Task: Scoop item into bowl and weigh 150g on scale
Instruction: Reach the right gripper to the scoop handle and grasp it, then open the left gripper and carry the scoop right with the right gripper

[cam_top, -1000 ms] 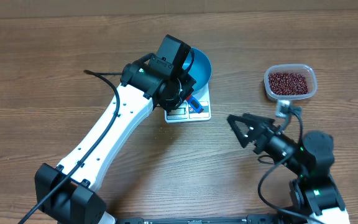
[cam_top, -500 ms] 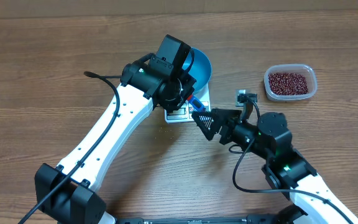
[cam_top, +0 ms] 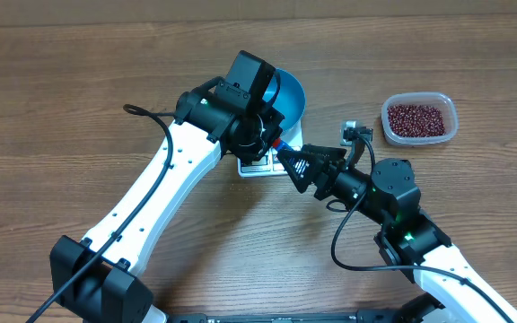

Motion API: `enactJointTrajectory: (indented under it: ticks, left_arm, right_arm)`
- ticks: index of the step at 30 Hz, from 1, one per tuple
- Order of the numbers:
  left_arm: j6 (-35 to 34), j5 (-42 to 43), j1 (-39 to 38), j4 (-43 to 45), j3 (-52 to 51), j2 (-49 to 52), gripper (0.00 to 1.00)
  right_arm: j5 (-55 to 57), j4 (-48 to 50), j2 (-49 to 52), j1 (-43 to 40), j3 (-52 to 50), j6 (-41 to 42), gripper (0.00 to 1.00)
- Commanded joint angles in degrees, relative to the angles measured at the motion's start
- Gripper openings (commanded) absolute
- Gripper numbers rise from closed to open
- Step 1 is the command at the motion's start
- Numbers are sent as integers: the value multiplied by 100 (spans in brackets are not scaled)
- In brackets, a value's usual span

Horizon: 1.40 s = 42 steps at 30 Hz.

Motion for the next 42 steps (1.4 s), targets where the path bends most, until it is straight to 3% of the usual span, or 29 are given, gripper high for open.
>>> enactJointTrajectory:
  ticks: [1,17,26,42]
  left_arm:
    - [-87,63,-39,7,101,13,4]
    - [-83,61,-39,2,101,13,4]
    - [-83,59,-39,4,101,13,4]
    - [-81,55,-42,2,101,13,4]
  right_arm:
    - [44,181,330,96,140,11,81]
    - [197,999,826,188,140,11,55]
    - [155,1344,1161,188,142,293,47]
    - [153,1172,1172,188,238,293,23]
